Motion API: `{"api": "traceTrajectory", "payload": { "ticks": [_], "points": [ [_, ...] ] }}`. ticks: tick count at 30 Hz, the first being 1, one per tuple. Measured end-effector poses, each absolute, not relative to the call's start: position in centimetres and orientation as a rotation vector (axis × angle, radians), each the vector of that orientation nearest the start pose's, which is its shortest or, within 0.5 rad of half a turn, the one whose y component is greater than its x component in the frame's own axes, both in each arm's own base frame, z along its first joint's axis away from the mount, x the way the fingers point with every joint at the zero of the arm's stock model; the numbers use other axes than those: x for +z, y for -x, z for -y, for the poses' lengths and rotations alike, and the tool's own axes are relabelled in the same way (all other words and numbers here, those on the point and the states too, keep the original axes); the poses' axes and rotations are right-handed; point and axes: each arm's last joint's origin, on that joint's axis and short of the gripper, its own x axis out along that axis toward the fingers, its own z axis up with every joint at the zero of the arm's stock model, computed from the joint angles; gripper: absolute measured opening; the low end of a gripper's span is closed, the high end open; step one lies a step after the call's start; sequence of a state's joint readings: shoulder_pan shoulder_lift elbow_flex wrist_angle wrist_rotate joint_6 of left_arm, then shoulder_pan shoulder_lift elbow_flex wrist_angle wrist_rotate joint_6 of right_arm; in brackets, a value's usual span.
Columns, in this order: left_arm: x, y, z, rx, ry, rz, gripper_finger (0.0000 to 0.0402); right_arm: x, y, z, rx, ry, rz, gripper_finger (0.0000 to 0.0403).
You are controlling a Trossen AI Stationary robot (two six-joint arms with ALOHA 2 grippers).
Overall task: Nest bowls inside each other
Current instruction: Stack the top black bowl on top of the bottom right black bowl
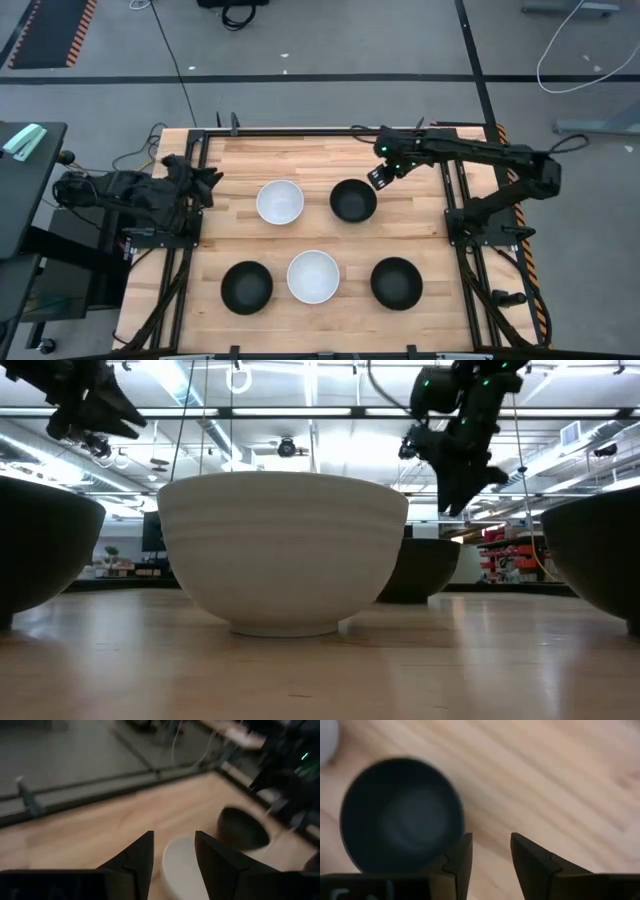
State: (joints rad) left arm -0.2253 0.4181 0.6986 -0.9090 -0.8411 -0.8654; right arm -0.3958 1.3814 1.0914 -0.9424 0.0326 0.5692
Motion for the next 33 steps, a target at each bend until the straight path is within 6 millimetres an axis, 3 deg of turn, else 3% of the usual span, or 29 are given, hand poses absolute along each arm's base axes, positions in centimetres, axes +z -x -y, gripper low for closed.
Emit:
{"api": "traceTrajectory", "payload": {
  "ticks": [11, 29, 33],
  "points": [
    [27.6, -9.7, 0.1, 0.86, 0.486, -0.577, 0.0149, 22.3, -25.9, 9.1, -0.673, -0.709, -1.255, 0.0142],
    [26.3, -11.8, -1.2, 0.95, 0.597, -0.76, 0.0141, 17.6, -28.7, 9.7, -0.637, -0.737, -1.333, 0.0141],
    [25.9, -12.3, -1.4, 0.965, 0.603, -0.796, 0.0137, 17.0, -29.0, 9.8, -0.629, -0.729, -1.338, 0.0124]
  ]
}}
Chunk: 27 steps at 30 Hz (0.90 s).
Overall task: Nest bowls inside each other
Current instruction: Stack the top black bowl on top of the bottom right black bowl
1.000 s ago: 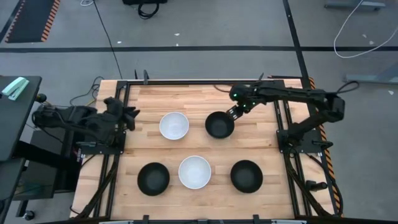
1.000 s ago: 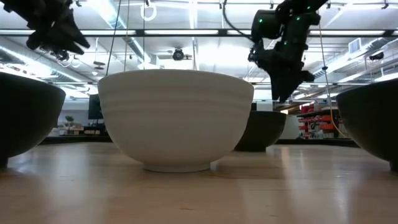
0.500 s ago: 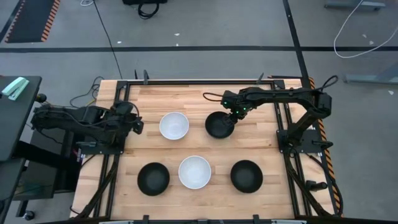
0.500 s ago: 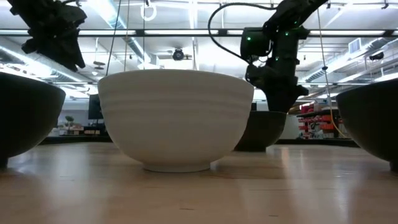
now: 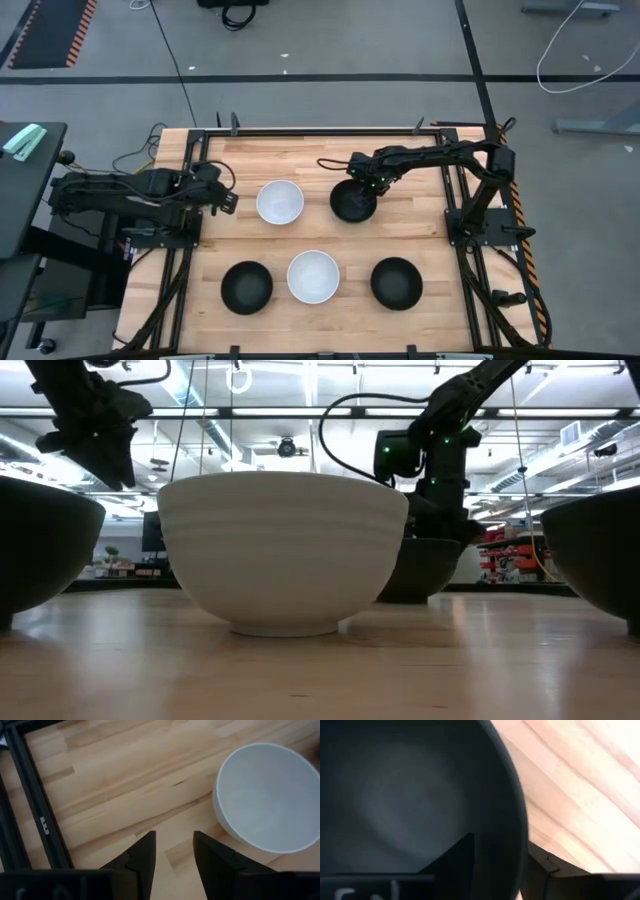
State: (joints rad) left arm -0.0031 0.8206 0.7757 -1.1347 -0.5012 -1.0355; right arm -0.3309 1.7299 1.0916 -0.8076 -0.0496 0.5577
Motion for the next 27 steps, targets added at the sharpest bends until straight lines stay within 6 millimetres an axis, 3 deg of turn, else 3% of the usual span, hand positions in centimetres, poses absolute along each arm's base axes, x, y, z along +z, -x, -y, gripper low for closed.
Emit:
{"api": "traceTrajectory", "payload": {
  "ticks": [10, 17, 20, 27],
  "points": [
    [25.2, -13.5, -1.7, 1.005, 0.598, -0.849, 0.0146, 17.7, -29.3, 9.9, -0.597, -0.72, -1.283, 0.0013],
    [24.7, -14.4, -1.8, 1.013, 0.591, -0.864, 0.0134, 19.3, -28.6, 10.0, -0.593, -0.69, -1.242, 0.0008],
    [24.5, -14.7, -1.8, 1.018, 0.585, -0.875, 0.0129, 21.2, -28.2, 9.8, -0.585, -0.675, -1.254, 0.0008],
    [24.2, -14.9, -2.5, 1.063, 0.606, -0.886, 0.0126, 29.4, -26.9, 7.0, -0.52, -0.582, -1.271, 0.0007]
  ]
}}
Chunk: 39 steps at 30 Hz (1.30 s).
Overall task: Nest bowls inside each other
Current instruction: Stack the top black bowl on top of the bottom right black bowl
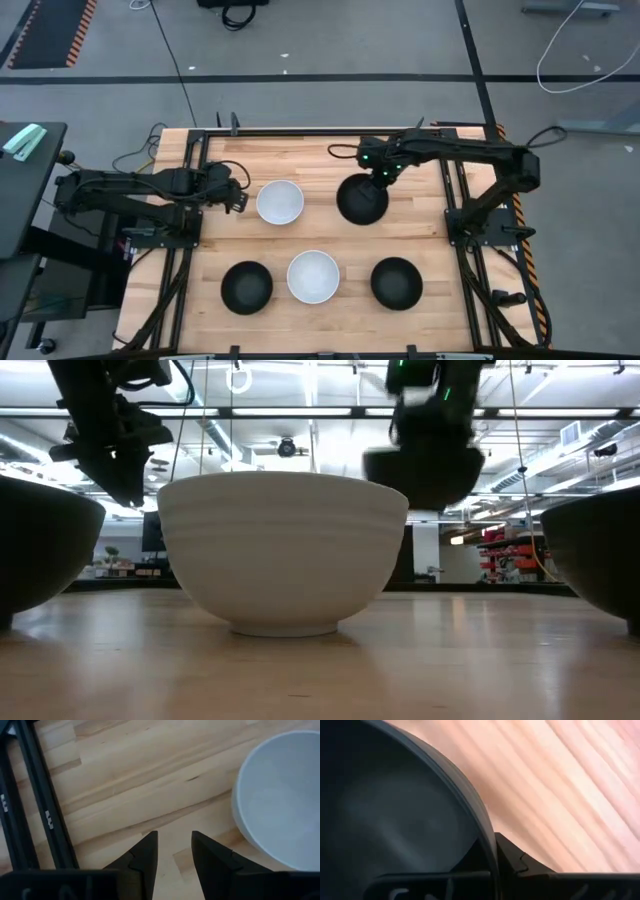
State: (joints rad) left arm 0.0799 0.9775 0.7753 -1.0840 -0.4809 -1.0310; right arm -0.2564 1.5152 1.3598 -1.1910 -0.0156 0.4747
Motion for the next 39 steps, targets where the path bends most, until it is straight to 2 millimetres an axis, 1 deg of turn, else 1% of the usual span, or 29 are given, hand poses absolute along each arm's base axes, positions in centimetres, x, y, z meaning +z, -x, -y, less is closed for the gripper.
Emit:
{"api": "traceTrajectory", "payload": {
  "ticks": [3, 7, 11, 13, 15, 17, 20, 23, 27, 29, 34, 39],
  "points": [
    [24.2, -15.1, -3.5, 1.017, 0.652, -0.916, 0.0127, 32.3, -25.4, 4.5, -0.481, -0.559, -1.298, 0.0007],
    [24.2, -15.4, -5.3, 0.959, 0.686, -0.933, 0.0124, 34.3, -23.1, 1.2, -0.473, -0.602, -1.29, 0.0006],
    [24.1, -15.3, -7.1, 0.939, 0.719, -0.935, 0.0121, 35.0, -21.3, -1.9, -0.498, -0.665, -1.315, 0.0006],
    [24.0, -15.1, -7.9, 0.927, 0.725, -0.945, 0.0122, 34.9, -20.8, -3.5, -0.51, -0.678, -1.346, 0.0006],
    [23.9, -15.3, -8.5, 0.914, 0.738, -0.937, 0.0124, 34.6, -20.9, -4.9, -0.5, -0.684, -1.39, 0.0006],
    [23.7, -15.2, -9.1, 0.911, 0.74, -0.944, 0.0125, 33.9, -21.4, -6.4, -0.479, -0.672, -1.444, 0.0006],
    [23.5, -15.6, -9.7, 0.892, 0.753, -0.936, 0.0125, 32.7, -22.3, -8.0, -0.451, -0.636, -1.512, 0.0006],
    [23.2, -15.9, -10.1, 0.866, 0.762, -0.946, 0.0121, 31.5, -23.0, -9.2, -0.409, -0.603, -1.571, 0.0006],
    [22.7, -16.2, -10.2, 0.864, 0.765, -0.984, 0.0117, 29.0, -23.5, -10.3, -0.324, -0.623, -1.598, 0.0006],
    [22.6, -16.3, -10.3, 0.857, 0.767, -0.992, 0.0117, 27.6, -23.4, -10.5, -0.313, -0.657, -1.592, 0.0006],
    [22.5, -16.4, -10.3, 0.835, 0.755, -1.001, 0.0121, 24.3, -22.6, -10.2, -0.333, -0.718, -1.574, 0.0006],
    [22.5, -16.4, -10.2, 0.834, 0.756, -1.002, 0.0117, 21.4, -22.0, -10.0, -0.334, -0.755, -1.575, 0.0006]
  ]
}}
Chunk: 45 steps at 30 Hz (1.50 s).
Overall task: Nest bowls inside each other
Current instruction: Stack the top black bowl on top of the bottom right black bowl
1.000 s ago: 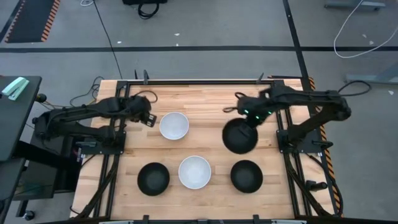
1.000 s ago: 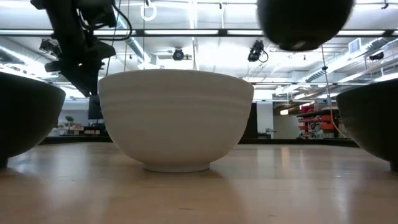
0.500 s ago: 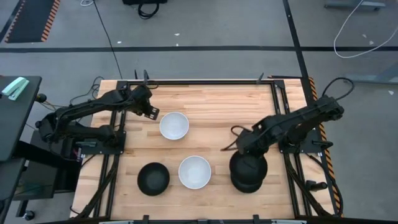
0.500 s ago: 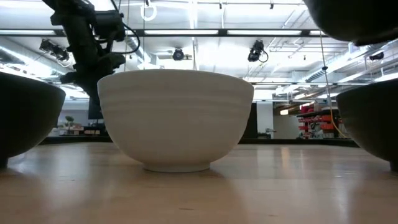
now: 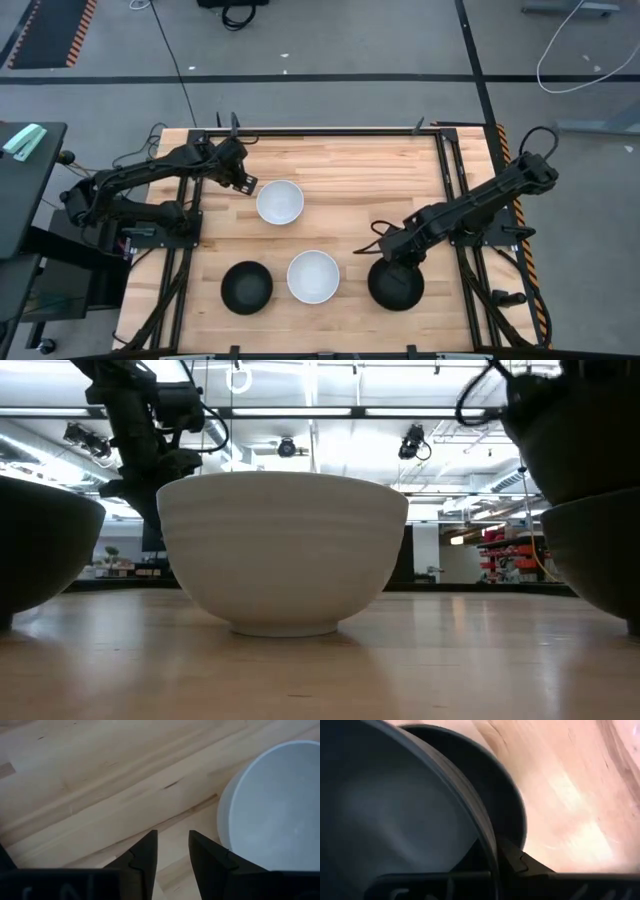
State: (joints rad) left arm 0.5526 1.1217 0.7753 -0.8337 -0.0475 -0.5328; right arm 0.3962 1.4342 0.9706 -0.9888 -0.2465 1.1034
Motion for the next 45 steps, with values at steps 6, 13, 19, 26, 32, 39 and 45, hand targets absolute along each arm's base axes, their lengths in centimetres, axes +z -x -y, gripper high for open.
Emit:
{"api": "traceTrajectory", "payload": {
  "ticks": [6, 13, 19, 26, 32, 39, 45],
  "points": [
    [22.5, -16.4, -10.2, 0.837, 0.76, -1.001, 0.0112, 19.1, -21.6, -9.8, -0.322, -0.768, -1.559, 0.0006],
    [22.5, -16.4, -10.3, 0.847, 0.776, -0.991, 0.0116, 17.4, -21.2, -9.6, -0.304, -0.808, -1.533, 0.0005],
    [22.6, -16.4, -10.3, 0.847, 0.777, -0.982, 0.011, 18.3, -21.9, -9.5, -0.351, -0.773, -1.474, 0.0043],
    [22.6, -16.5, -10.3, 0.847, 0.779, -0.97, 0.0115, 20.2, -22.5, -9.2, -0.408, -0.714, -1.44, 0.009],
    [22.6, -16.6, -10.4, 0.845, 0.775, -0.965, 0.0118, 20.8, -22.8, -8.9, -0.389, -0.7, -1.443, 0.0111],
    [21.7, -17.5, -10.9, 0.842, 0.775, -0.985, 0.0118, 20.8, -23.5, -6.7, -0.41, -0.713, -1.429, 0.0122],
    [20.3, -18.3, -11.2, 0.792, 0.801, -1.066, 0.0113, 20.8, -23.5, -6.1, -0.398, -0.709, -1.445, 0.0124]
  ]
}}
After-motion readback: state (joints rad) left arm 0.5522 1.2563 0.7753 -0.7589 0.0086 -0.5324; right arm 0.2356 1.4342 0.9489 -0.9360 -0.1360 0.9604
